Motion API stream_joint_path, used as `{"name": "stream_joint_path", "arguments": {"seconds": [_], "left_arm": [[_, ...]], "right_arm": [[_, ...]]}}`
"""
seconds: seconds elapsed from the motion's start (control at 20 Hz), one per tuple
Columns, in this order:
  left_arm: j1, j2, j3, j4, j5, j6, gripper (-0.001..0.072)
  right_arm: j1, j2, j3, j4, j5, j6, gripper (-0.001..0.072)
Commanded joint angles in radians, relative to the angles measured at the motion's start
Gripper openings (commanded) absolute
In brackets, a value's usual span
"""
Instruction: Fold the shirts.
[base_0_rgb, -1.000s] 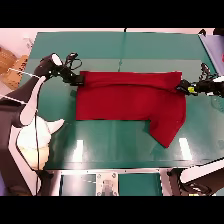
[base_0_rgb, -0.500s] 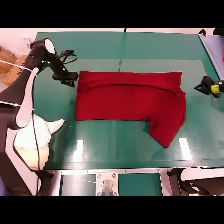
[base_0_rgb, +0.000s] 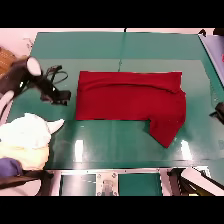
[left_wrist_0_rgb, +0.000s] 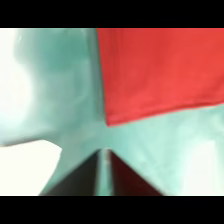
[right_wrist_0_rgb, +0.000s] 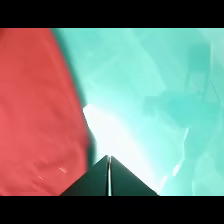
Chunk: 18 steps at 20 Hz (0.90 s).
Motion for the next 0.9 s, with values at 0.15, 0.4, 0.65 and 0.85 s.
{"name": "stream_joint_path", "arguments": {"seconds": [0.15, 0.4, 0.65, 0.85], "left_arm": [[-0.050, 0.199, -0.455, -0.389, 0.431, -0.059, 0.0667], [-0.276, 0.196, -0.611, -0.428, 0.863, -0.257, 0.0667], [-0.301, 0.079, -0.615, -0.484, 1.001, -0.374, 0.0667], [-0.301, 0.059, -0.613, -0.509, 1.157, -0.373, 0.0498]], "right_arm": [[-0.042, 0.071, -0.217, 0.029, -0.050, 0.005, 0.0266], [-0.027, 0.071, -0.314, 0.163, -0.122, 0.004, 0.0339], [0.023, 0.071, -0.426, 0.214, -0.207, 0.002, 0.0387], [0.072, 0.063, -0.478, 0.233, -0.235, 0.001, 0.0402]]}}
